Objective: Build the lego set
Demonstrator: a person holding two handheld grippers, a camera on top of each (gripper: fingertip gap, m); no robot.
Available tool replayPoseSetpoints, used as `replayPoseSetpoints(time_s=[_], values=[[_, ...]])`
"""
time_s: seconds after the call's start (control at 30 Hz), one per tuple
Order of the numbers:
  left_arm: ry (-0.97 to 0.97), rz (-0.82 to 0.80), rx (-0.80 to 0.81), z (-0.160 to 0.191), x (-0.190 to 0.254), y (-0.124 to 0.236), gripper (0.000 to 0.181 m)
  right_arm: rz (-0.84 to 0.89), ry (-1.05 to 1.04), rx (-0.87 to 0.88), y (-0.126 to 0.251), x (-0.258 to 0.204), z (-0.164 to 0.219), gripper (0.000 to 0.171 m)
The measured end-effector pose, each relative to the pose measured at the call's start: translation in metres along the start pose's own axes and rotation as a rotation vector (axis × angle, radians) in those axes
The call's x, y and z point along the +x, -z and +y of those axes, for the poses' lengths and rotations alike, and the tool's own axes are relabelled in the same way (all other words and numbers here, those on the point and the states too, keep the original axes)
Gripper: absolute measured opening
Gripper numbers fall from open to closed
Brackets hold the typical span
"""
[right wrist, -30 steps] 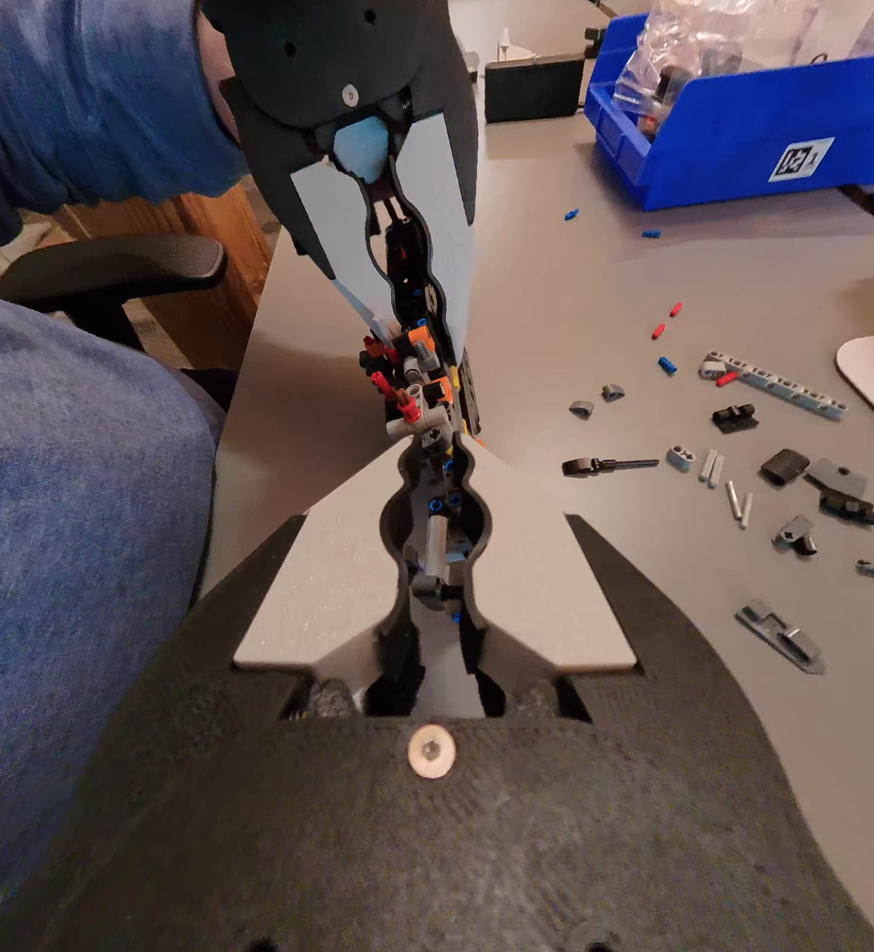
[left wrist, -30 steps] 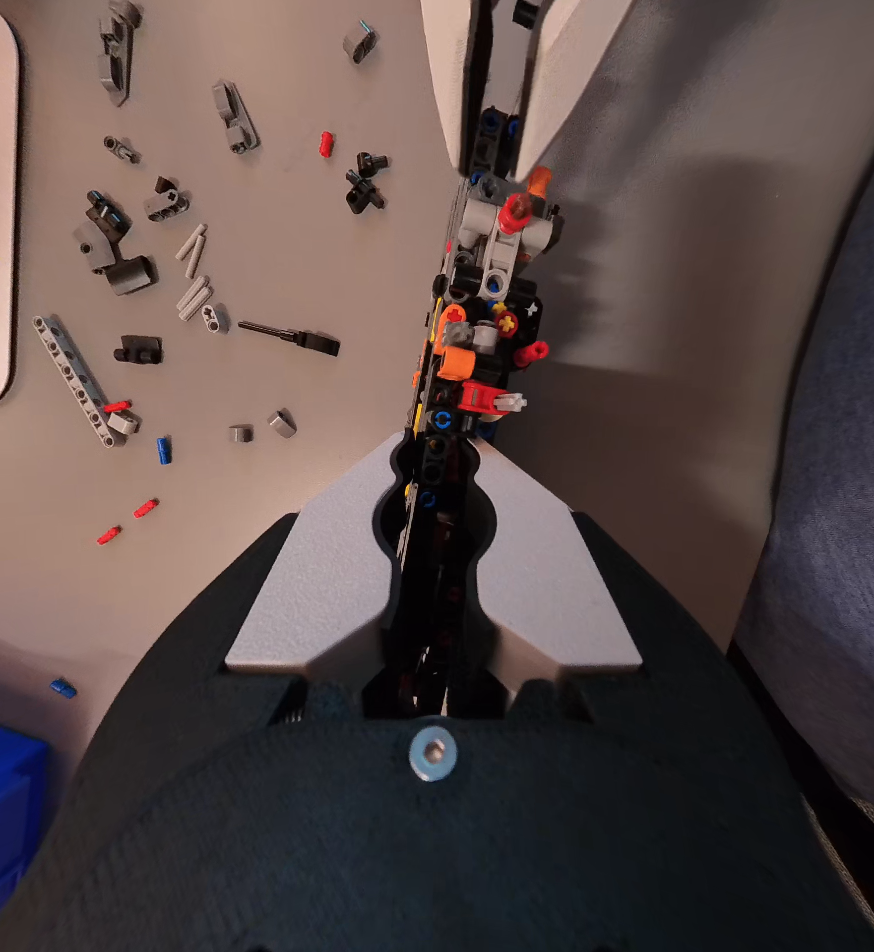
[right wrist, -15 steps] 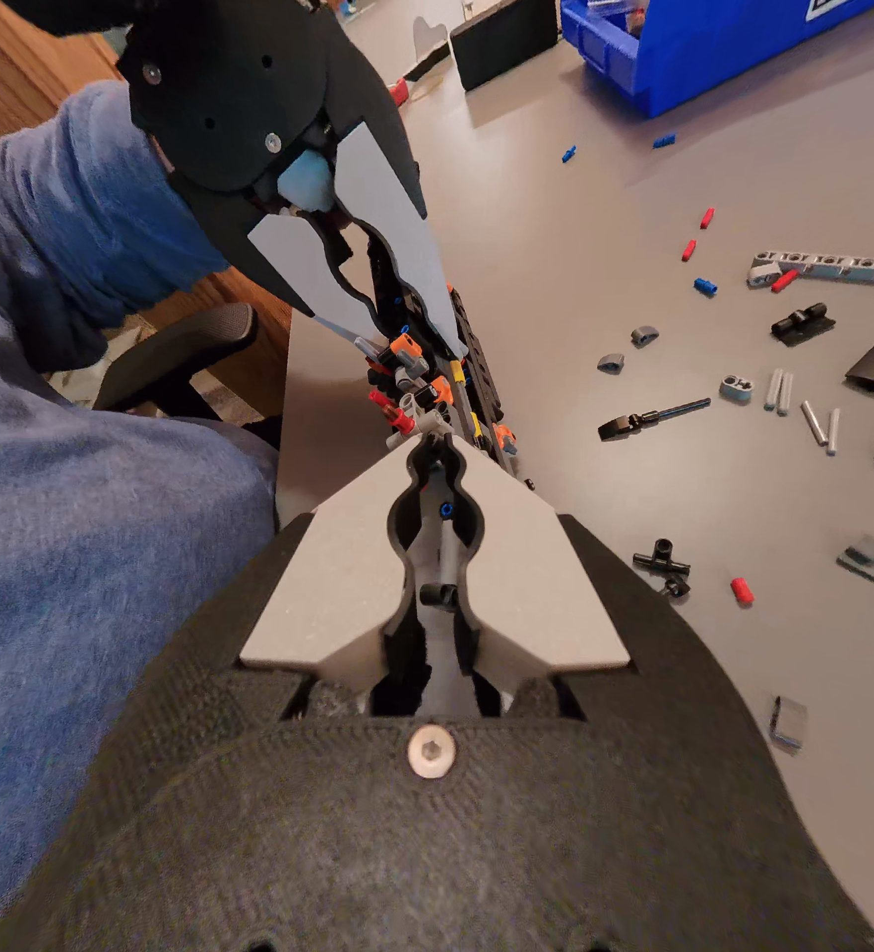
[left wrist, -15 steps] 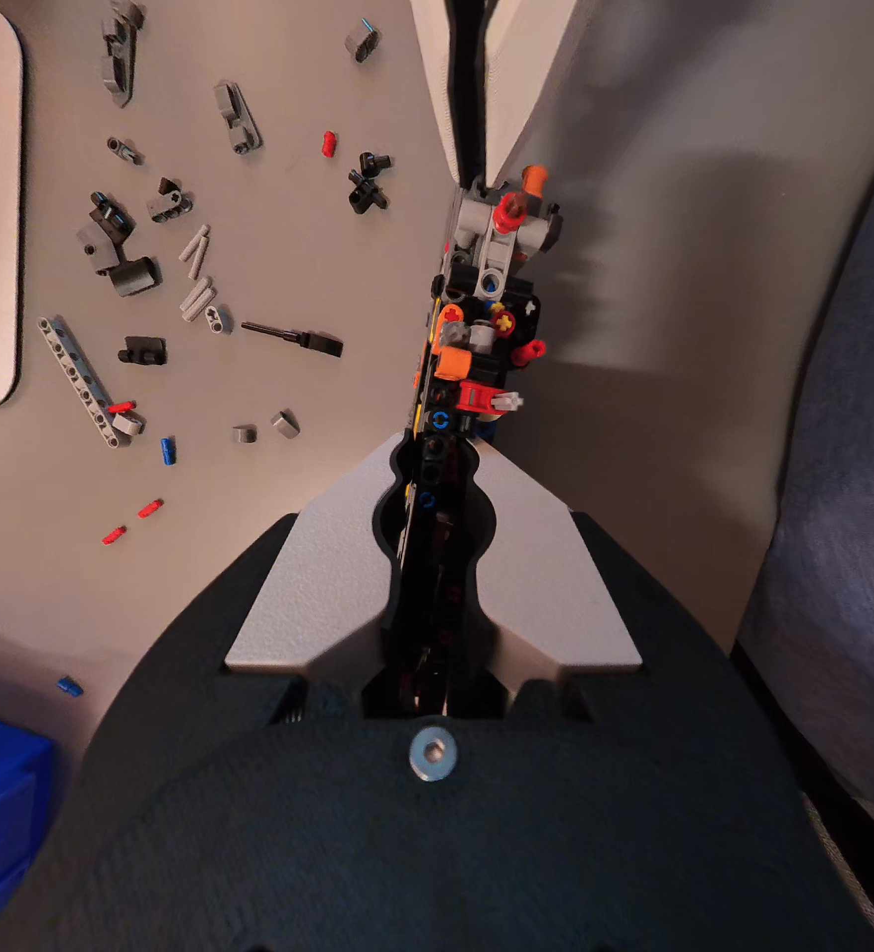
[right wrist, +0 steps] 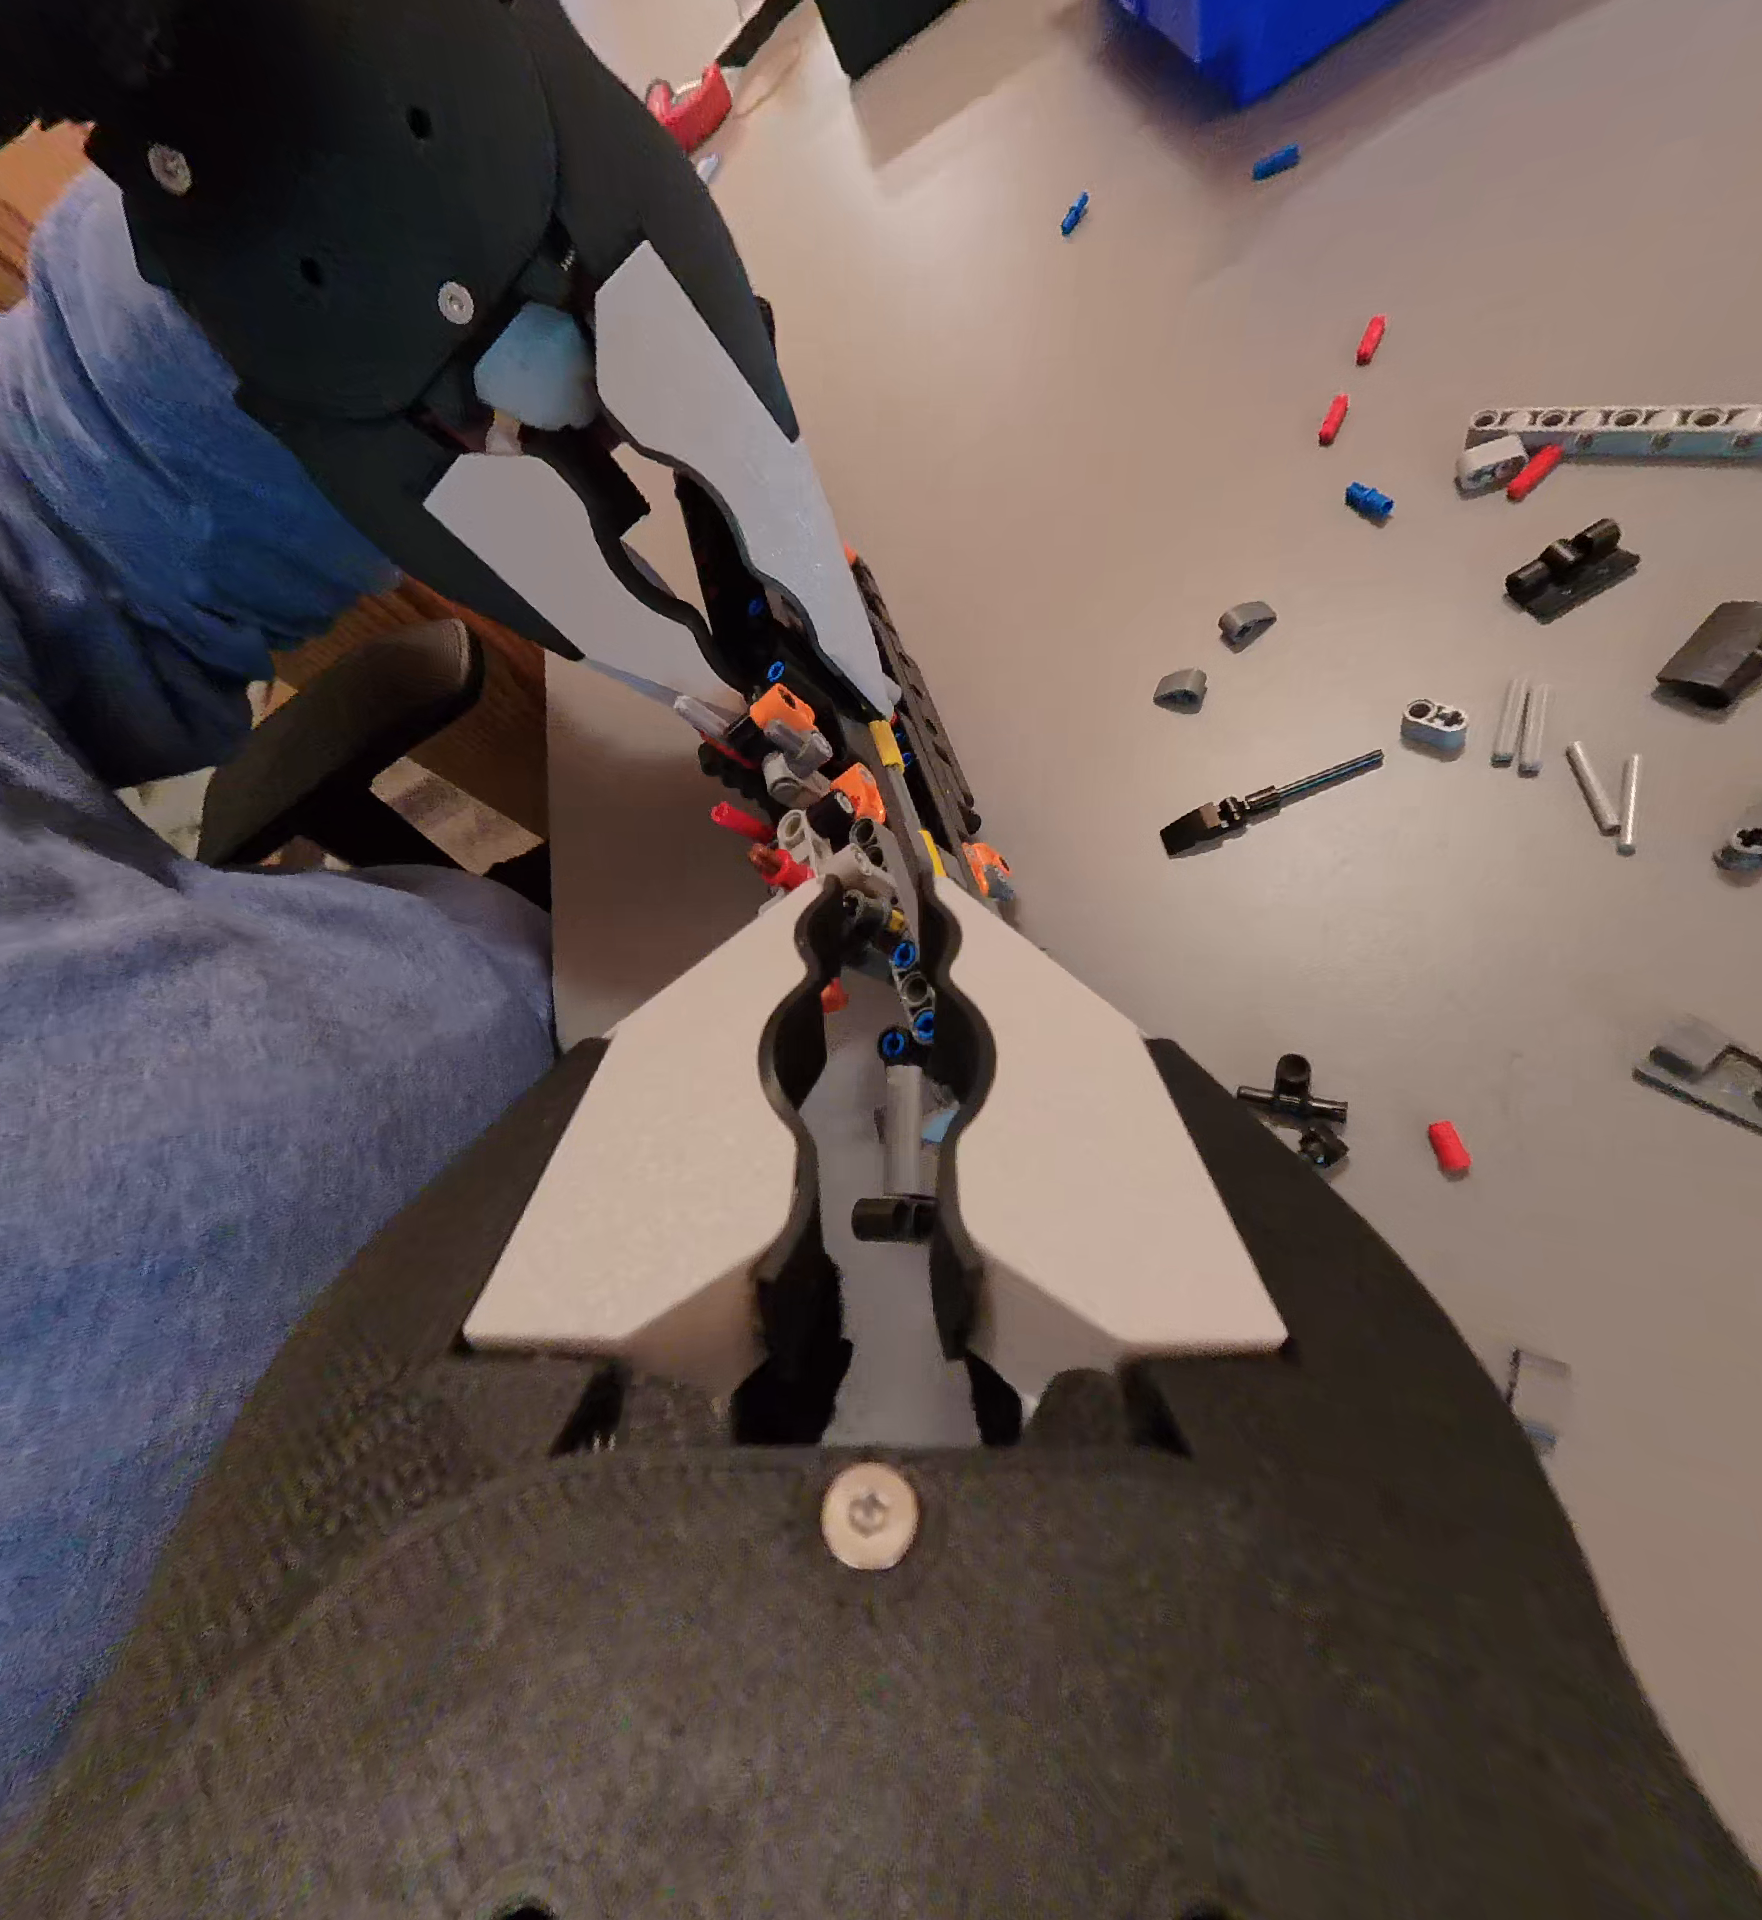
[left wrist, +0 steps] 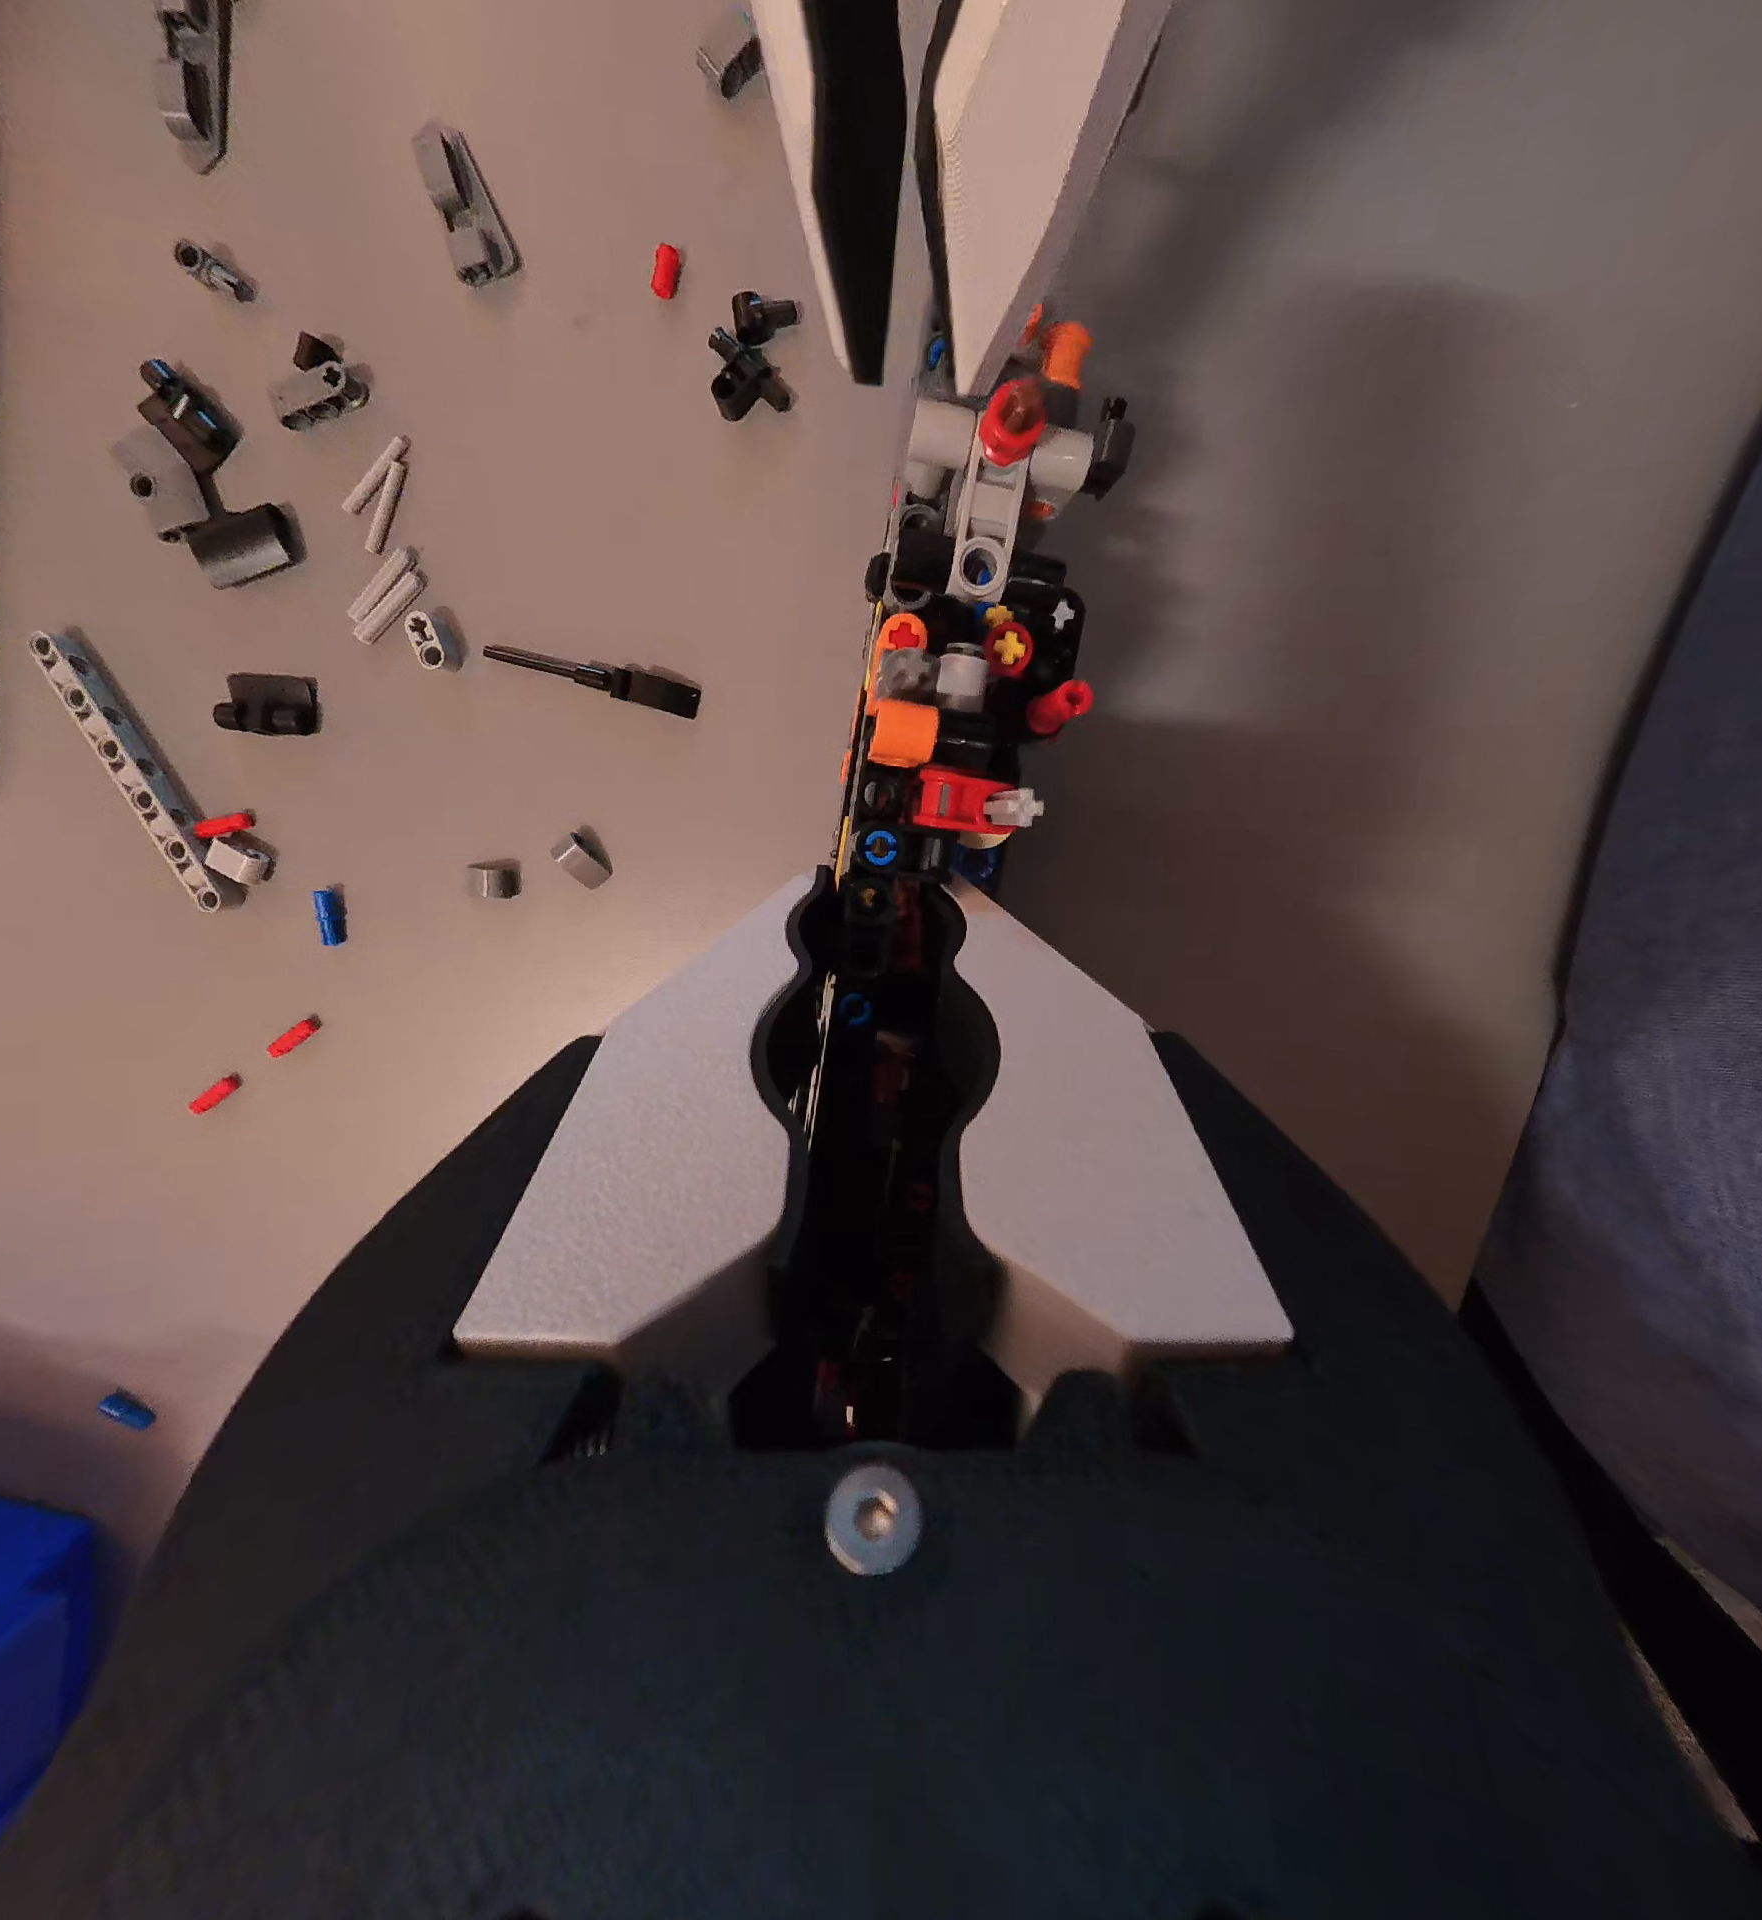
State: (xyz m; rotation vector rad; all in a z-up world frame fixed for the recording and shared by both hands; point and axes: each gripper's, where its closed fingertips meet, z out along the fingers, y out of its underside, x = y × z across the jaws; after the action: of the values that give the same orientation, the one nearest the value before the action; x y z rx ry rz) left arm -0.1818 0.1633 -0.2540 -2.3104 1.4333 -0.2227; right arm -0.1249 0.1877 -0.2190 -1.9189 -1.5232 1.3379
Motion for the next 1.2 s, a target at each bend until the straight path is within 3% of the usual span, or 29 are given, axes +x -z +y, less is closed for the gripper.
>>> replayPoseSetpoints(time_s=[0.03,0.47,1.2], values=[[0.0,0.002,0.0,0.0,0.0,0.0,0.014,-0.008,-0.016,0.001,-0.001,0.001,0.001,0.013],[-0.017,0.003,0.001,0.0,0.0,0.0,0.014,-0.25,-0.265,0.069,-0.002,-0.002,0.003,0.005],[-0.032,-0.005,-0.012,-0.002,-0.006,-0.002,0.014,-0.366,-0.419,0.128,-0.002,0.009,0.001,0.004]])
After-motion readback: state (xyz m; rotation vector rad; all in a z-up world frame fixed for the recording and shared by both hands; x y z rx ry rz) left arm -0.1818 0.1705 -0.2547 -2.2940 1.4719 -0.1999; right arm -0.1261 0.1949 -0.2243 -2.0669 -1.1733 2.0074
